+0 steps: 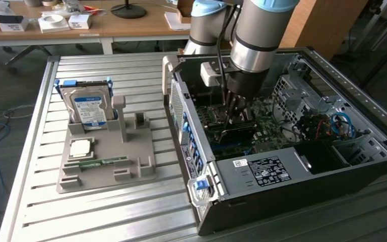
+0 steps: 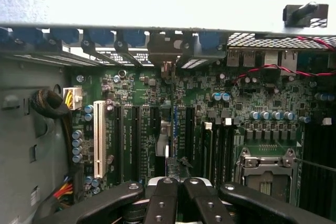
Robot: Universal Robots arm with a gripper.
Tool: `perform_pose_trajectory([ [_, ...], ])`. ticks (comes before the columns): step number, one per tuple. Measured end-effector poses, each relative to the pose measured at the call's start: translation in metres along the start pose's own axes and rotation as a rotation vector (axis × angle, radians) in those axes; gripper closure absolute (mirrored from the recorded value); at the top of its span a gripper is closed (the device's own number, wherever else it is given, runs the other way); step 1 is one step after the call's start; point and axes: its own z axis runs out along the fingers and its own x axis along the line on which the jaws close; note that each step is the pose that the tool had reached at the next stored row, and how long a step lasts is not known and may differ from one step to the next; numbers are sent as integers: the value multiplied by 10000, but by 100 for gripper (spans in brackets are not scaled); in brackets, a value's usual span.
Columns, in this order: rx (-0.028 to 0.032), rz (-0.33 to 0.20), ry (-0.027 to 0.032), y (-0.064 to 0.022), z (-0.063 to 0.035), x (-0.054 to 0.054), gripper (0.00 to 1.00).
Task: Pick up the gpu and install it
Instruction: 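Press down on the gpu until it lock into place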
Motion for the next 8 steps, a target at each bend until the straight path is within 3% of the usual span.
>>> perform_pose_trajectory([
  [8,-1,0,1,0,26,1,89],
])
